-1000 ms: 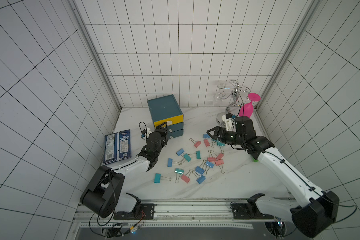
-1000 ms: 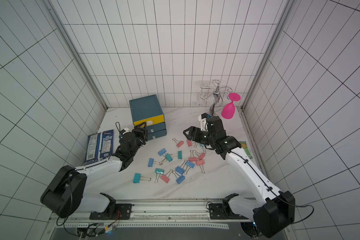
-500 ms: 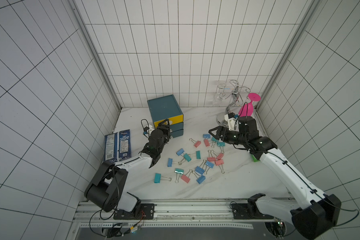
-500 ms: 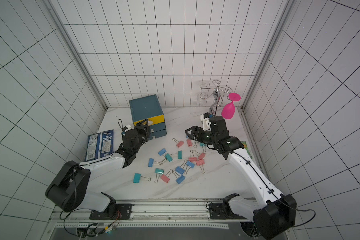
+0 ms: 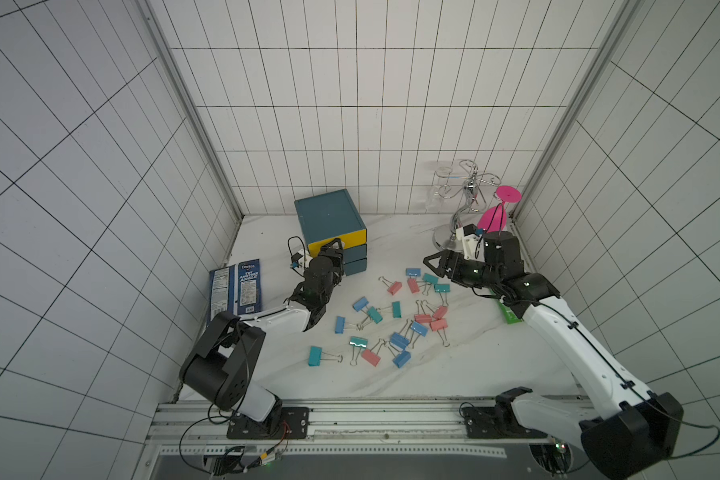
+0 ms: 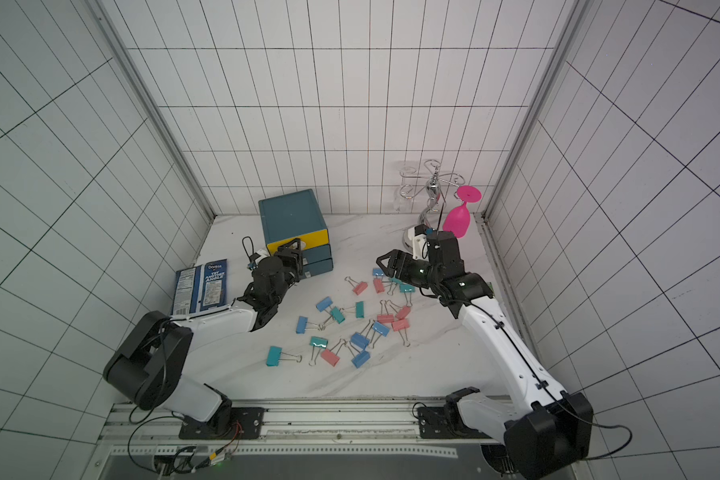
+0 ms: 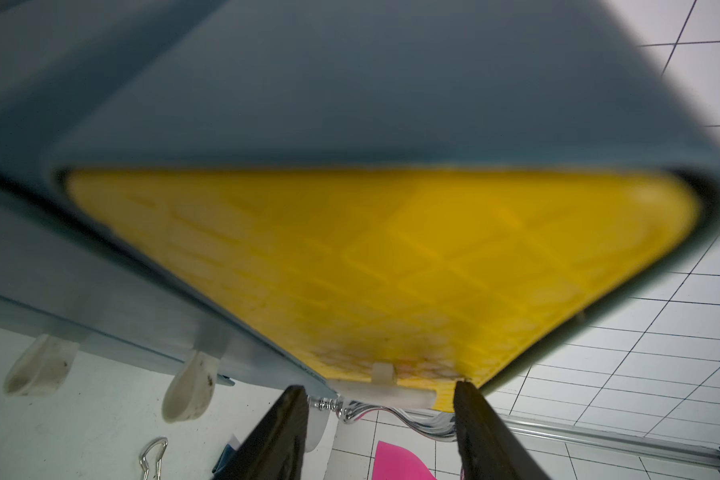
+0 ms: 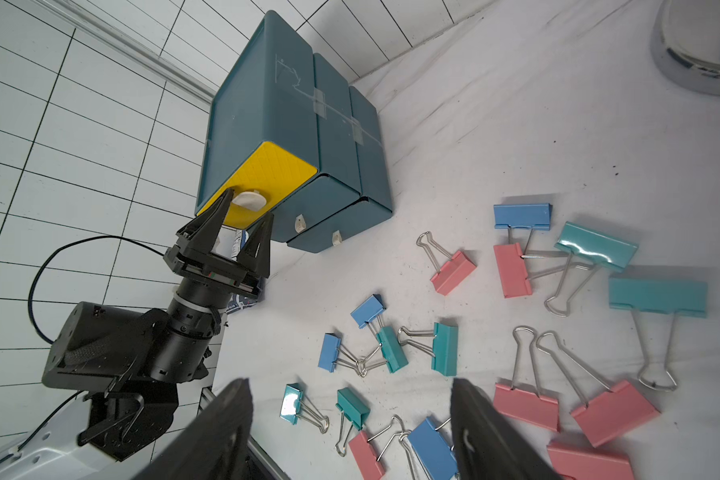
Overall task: Put the binder clips in the drawer according to color
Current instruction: Open the drawer in the storage box.
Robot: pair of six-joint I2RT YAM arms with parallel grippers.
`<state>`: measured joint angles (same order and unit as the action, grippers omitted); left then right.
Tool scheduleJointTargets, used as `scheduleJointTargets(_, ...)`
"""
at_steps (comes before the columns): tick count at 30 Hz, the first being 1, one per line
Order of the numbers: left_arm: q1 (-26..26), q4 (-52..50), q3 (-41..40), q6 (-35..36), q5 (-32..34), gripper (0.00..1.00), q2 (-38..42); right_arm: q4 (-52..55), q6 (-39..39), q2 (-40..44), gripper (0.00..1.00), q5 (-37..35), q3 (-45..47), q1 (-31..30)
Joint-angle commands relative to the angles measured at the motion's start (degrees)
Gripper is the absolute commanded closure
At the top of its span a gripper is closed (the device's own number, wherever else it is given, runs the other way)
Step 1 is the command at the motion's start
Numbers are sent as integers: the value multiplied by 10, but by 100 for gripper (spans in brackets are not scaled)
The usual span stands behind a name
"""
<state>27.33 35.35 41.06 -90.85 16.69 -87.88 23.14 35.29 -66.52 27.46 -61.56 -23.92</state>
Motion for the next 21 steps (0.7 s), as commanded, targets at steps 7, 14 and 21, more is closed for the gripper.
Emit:
scheduleJointTargets(7, 1, 11, 27, 16, 20, 43, -24, -1, -7, 12, 23, 9, 1, 10)
scheduleJointTargets(14, 0, 14, 32, 14, 26, 48, -36, -1, -6, 14, 23, 10, 3, 13)
scheduleJointTargets(21, -2, 13, 32, 9, 31, 56, -37, -2, -8, 14, 23, 10, 5, 16)
